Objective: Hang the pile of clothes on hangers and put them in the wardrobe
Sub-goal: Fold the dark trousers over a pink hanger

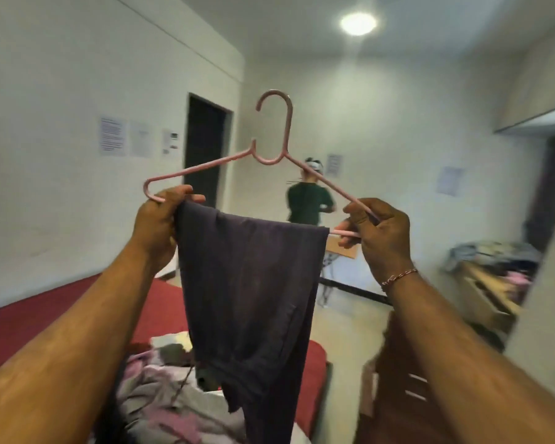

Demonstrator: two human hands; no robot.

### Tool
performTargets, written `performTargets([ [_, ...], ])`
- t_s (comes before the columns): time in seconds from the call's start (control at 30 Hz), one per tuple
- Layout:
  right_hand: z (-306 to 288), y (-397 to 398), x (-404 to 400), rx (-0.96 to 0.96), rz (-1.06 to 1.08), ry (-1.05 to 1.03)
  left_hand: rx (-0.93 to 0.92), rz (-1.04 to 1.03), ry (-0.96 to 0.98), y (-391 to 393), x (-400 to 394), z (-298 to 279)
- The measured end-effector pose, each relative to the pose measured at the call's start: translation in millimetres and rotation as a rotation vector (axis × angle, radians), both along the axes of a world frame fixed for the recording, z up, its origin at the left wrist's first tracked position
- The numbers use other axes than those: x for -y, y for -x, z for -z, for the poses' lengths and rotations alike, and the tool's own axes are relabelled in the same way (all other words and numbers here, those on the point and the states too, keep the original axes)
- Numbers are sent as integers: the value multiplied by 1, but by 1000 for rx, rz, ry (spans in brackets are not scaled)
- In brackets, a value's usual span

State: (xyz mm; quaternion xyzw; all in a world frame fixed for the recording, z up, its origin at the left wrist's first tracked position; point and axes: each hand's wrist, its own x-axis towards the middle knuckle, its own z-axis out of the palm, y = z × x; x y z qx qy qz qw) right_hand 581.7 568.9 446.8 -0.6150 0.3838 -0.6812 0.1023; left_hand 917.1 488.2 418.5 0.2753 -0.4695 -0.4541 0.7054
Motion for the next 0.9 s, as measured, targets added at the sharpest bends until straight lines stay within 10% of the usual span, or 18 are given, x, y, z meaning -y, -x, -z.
performTargets([
  [0.4, -25, 233, -243, 68, 581, 107, 357, 604, 247, 294, -103, -56],
  [0.9, -83, 311, -630, -5, 972, 122, 357, 1187, 498, 517, -385, -92],
])
